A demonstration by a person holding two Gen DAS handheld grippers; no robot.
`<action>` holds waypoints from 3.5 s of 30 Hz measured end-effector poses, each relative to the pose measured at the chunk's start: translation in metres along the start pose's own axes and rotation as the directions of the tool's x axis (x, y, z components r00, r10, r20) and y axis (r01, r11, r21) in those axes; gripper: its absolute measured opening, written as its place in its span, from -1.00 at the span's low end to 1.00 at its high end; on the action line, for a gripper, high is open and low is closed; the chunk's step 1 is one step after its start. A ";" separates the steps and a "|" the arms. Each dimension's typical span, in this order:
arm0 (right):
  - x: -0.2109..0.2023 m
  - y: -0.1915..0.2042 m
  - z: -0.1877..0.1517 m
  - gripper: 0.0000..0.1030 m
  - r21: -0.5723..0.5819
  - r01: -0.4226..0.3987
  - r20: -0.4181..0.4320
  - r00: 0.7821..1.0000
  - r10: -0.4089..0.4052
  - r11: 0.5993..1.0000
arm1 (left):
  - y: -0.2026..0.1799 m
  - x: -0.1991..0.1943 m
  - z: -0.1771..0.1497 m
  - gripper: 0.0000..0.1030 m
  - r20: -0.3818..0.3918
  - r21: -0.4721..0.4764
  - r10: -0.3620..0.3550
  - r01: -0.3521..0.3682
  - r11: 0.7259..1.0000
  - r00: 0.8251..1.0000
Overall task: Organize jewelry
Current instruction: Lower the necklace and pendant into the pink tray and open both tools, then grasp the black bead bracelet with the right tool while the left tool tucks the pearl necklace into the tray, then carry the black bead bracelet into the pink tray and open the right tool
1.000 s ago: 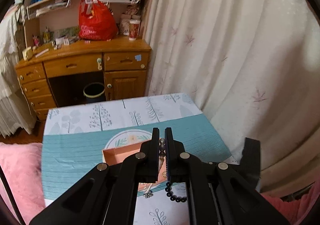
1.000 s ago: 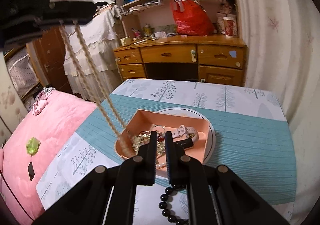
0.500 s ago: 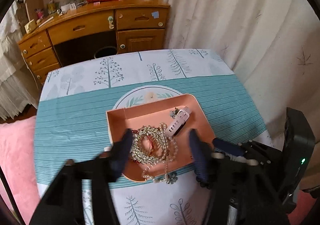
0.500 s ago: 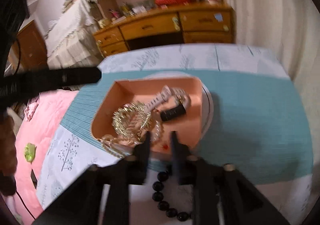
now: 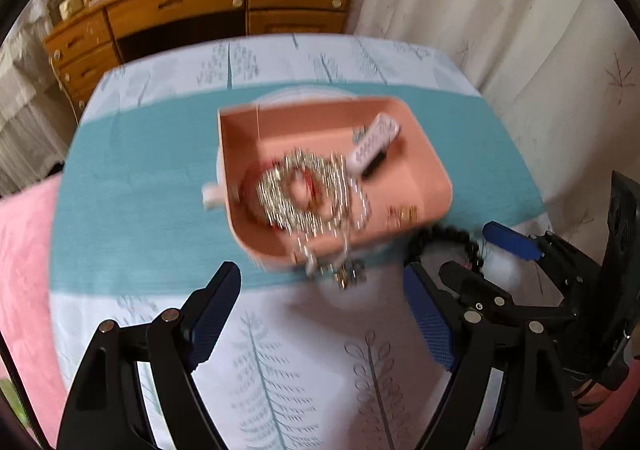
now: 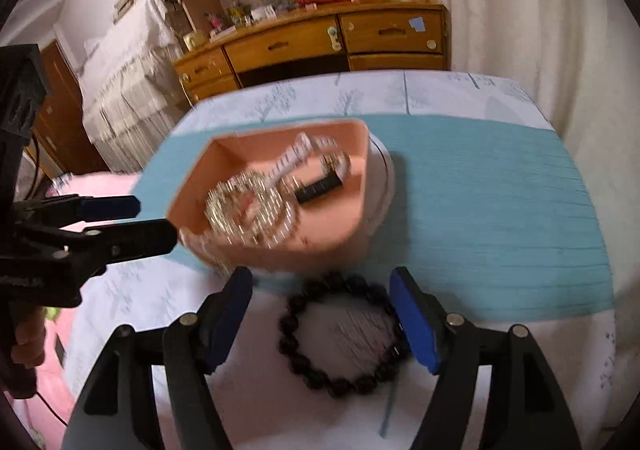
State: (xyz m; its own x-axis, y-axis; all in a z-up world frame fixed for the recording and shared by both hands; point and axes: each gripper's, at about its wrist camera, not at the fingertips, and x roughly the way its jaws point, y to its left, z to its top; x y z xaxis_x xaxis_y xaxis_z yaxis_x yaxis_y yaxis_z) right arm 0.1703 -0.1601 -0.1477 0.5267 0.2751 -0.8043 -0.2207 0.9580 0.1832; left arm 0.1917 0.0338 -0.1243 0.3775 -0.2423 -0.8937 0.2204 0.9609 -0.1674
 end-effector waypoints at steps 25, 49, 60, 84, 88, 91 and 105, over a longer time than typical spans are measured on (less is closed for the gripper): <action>0.013 -0.001 -0.042 0.59 -0.206 0.067 -0.076 0.994 -0.084 0.976 | -0.010 0.043 -0.023 0.59 0.137 -0.103 0.058 -0.044 0.994 0.989; -0.004 -0.018 -0.032 -0.72 -0.039 0.003 -0.144 0.990 -0.008 0.999 | 0.010 0.047 -0.033 -0.84 0.163 -0.316 -0.014 0.066 0.947 0.987; -0.024 -0.014 -0.018 -0.72 -0.030 -0.079 -0.116 0.990 0.075 0.996 | 0.009 0.028 -0.030 -0.93 0.181 -0.309 -0.021 0.077 0.948 0.983; -0.072 0.022 0.081 -0.71 -0.163 -0.278 0.201 0.930 0.307 0.947 | 0.020 -0.017 -0.006 -0.94 0.252 -0.286 -0.017 0.091 0.954 0.968; -0.054 0.028 0.086 -0.70 -0.183 -0.260 0.181 0.939 0.293 0.948 | 0.022 -0.007 -0.016 -0.83 0.208 -0.311 -0.012 0.077 0.947 0.978; -0.040 0.031 0.085 -0.69 -0.206 -0.217 0.120 0.962 0.245 0.954 | 0.020 0.000 -0.024 -0.29 0.178 -0.329 -0.005 0.065 0.942 0.984; -0.036 0.005 0.028 -0.08 -0.202 -0.048 0.048 0.997 0.059 0.978 | -0.007 0.027 -0.039 -0.13 0.134 -0.236 0.073 -0.039 0.971 0.988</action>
State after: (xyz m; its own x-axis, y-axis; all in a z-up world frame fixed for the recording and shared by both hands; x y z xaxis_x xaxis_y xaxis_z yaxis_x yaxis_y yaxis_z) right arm 0.1732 -0.1627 -0.1024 0.5516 0.3344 -0.7641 -0.4069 0.9076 0.1035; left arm 0.1653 0.0260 -0.1633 0.5096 -0.1874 -0.8397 -0.0134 0.9741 -0.2256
